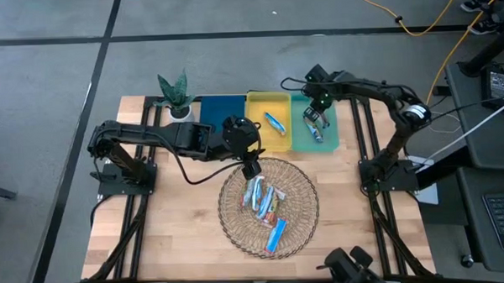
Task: Pick and place Granola Bars by type
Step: Put the blue granola bar into the light blue bin
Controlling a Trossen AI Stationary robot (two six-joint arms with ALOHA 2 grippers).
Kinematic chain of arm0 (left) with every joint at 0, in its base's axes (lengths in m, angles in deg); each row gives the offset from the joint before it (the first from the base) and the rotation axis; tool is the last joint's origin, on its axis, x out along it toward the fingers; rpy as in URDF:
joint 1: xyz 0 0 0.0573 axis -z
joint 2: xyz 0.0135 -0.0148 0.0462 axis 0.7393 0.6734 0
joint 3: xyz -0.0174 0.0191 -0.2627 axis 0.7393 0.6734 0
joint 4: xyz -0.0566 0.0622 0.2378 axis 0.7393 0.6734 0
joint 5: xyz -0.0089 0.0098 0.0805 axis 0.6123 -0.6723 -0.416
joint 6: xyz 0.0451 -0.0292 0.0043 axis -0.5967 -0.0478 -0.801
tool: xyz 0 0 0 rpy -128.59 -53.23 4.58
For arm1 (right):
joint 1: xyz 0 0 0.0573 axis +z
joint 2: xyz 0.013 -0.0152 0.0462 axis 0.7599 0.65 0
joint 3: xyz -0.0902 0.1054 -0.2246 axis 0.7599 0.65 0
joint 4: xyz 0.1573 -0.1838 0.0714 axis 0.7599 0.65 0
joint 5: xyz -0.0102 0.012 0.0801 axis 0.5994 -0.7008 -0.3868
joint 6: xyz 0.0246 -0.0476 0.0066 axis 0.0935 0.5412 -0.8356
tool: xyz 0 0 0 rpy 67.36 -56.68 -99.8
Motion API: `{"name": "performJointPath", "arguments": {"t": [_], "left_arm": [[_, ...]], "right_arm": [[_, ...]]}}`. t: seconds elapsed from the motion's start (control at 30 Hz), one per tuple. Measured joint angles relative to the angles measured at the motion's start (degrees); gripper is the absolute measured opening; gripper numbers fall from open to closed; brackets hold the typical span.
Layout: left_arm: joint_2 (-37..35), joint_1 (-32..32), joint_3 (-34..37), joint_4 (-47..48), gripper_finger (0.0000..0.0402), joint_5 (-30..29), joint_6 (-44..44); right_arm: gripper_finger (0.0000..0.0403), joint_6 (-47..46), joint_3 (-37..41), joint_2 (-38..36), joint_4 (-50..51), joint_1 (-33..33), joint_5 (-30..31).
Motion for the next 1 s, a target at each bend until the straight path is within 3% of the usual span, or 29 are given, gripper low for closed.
{"name": "performJointPath", "arguments": {"t": [0.63,0.83,1.0], "left_arm": [[0.0,-0.1,0.0,1.6,0.0185,-1.1,0.5],[0.0,-0.1,0.0,3.7,0.0185,-4.6,0.9],[0.0,-0.1,0.0,6.0,0.0185,-5.5,1.1]], "right_arm": [[0.0068,-0.9,0.0,2.3,-0.8,-0.2,-0.3],[0.0068,0.2,0.0,2.2,-0.7,-0.2,-0.3],[0.0103,0.2,0.0,1.3,-0.2,-0.1,-0.3]]}}
